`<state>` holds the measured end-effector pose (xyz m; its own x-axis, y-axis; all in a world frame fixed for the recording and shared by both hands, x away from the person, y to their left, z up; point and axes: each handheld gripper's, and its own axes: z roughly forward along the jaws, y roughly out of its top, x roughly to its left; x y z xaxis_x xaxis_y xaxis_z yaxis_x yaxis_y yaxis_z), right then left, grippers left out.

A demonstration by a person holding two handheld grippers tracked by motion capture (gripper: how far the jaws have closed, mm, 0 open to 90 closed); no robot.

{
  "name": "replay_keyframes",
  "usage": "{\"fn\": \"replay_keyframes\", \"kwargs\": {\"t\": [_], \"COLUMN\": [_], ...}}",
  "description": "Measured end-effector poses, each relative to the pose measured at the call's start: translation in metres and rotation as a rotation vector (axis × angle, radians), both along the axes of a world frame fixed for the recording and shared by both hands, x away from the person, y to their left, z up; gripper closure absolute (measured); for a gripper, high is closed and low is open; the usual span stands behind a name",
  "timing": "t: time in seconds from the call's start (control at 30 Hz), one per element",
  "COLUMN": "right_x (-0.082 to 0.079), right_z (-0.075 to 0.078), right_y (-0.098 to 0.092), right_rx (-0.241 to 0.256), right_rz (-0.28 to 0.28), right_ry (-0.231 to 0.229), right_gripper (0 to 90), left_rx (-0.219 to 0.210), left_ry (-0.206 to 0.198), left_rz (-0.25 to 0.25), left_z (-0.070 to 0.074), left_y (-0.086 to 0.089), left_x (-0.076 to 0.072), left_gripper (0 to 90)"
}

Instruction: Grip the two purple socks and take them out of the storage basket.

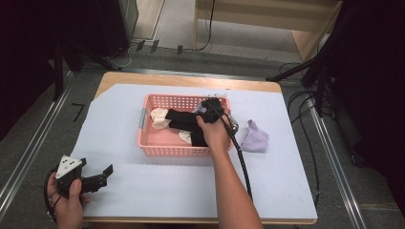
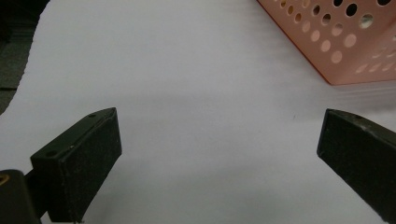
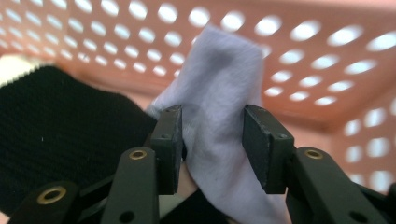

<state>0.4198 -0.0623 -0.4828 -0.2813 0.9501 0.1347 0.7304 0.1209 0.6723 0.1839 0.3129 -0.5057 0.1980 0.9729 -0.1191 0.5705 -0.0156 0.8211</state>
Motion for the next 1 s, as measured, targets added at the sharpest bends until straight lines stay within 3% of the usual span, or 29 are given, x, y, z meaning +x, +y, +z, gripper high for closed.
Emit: {"fn": "replay_keyframes", "kwargs": {"t": [0.1,0.23,0.37,0.57,0.73,1.0], "right_x": [0.003,0.001,-0.006,-0.018,-0.029,-0.046], "right_z": [-0.007,-0.001,0.01,0.024,0.038,0.058], "right_y": [0.0,-0.003,-0.006,-0.012,-0.017,-0.024], "right_rx": [0.009,0.025,0.032,0.113,0.136,0.175], "right_rz": [0.01,0.023,0.035,0.03,0.038,0.049], "right_ry": [0.073,0.075,-0.007,-0.138,-0.239,-0.339], "right_gripper": [65.5,81.7,85.2,86.1,86.3,86.3], "left_rx": [-0.001,0.0,-0.001,0.003,0.003,0.008], "left_ry": [-0.002,-0.001,-0.001,0.001,0.001,0.0], "left_rz": [0.0,-0.003,-0.002,-0.003,-0.002,0.0], "left_z": [0.0,0.0,0.0,0.0,0.0,0.0], "left_y": [0.0,0.0,0.0,0.0,0.0,-0.001], "left_x": [0.0,0.0,0.0,0.0,0.0,0.0], "left_gripper": [0.5,0.5,0.5,0.5,0.5,0.5]}}
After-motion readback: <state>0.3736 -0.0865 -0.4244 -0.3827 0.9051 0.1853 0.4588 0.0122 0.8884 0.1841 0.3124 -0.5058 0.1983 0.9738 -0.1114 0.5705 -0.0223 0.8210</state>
